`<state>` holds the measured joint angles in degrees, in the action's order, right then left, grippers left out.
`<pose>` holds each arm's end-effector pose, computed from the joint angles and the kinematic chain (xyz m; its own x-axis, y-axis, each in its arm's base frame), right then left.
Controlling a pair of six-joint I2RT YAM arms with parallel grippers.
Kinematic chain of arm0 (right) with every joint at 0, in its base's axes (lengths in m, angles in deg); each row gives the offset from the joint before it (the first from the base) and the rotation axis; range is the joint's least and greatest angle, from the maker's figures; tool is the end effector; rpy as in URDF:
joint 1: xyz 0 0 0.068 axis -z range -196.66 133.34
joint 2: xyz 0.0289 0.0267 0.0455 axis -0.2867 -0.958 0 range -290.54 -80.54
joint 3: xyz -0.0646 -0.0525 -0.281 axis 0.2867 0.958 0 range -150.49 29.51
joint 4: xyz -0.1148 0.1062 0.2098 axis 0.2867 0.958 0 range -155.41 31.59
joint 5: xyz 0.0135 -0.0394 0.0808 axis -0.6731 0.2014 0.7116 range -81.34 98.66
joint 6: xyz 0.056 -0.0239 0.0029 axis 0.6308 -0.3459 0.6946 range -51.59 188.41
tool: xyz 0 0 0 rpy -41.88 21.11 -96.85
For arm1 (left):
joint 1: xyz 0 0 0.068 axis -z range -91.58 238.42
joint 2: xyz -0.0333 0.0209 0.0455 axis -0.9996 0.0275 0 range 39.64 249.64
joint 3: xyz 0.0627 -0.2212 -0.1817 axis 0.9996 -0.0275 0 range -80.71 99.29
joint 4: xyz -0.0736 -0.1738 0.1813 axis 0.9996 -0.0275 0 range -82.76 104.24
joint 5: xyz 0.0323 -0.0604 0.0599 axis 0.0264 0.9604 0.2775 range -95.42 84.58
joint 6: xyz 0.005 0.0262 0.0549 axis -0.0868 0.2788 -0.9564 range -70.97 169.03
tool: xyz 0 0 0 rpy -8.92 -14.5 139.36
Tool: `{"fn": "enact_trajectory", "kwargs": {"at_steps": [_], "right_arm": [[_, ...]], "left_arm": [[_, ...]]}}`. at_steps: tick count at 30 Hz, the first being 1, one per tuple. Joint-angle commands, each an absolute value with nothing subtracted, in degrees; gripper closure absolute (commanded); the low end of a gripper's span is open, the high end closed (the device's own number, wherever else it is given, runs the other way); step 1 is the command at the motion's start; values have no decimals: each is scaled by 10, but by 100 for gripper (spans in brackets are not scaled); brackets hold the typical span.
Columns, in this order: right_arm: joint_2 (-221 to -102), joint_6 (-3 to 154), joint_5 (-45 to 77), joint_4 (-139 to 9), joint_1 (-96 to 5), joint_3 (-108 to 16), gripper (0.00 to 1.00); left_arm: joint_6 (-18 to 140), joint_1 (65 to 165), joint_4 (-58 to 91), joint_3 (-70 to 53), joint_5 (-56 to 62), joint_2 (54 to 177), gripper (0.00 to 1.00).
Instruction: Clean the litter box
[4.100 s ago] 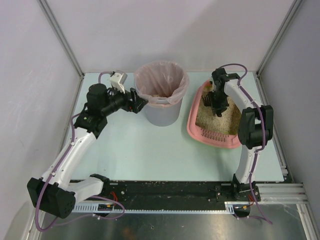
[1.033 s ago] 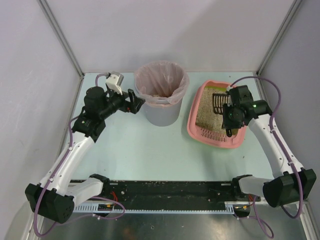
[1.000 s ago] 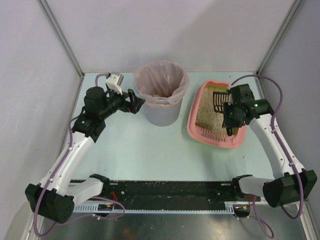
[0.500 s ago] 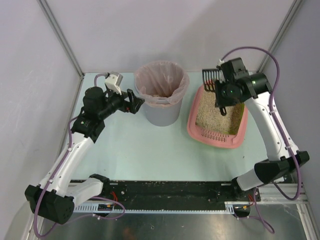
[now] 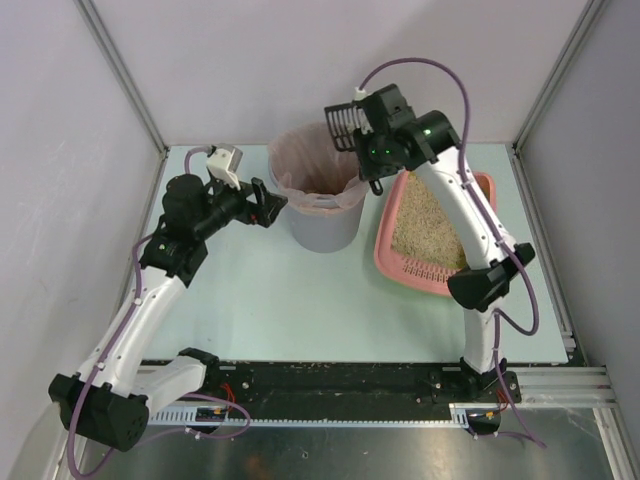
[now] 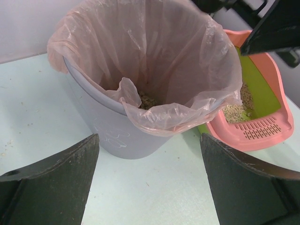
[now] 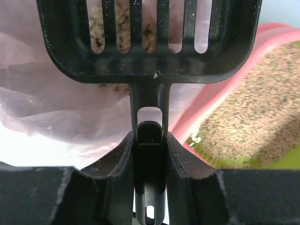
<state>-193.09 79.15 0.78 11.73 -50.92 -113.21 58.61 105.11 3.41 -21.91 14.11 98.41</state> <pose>0.3279 0.2158 0.4646 -0.6831 -0.2419 -0.6891 -0.3593 0.9328 0.0288 0.2184 -0.0814 0.3954 -0.2744 -0.0815 -0.9582 0.5471 0.8062 -0.2252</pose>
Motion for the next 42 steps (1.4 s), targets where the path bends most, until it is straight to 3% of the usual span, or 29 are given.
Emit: {"fn": "enact_trajectory", "kwargs": {"at_steps": [1, 7, 26, 42], "right_arm": [[-1953, 796, 54, 161, -533, -1160, 100], [-1942, 802, 121, 90, -542, -1135, 100], [-1830, 913, 456, -157, -492, -849, 100], [-1693, 1248, 589, -570, -421, -583, 100]], "left_arm": [[586, 1040, 49, -223, 149, 972, 7], [590, 1034, 49, -222, 155, 978, 8], [590, 1029, 48, -224, 155, 988, 9], [583, 1029, 51, -226, 145, 984, 9]]}}
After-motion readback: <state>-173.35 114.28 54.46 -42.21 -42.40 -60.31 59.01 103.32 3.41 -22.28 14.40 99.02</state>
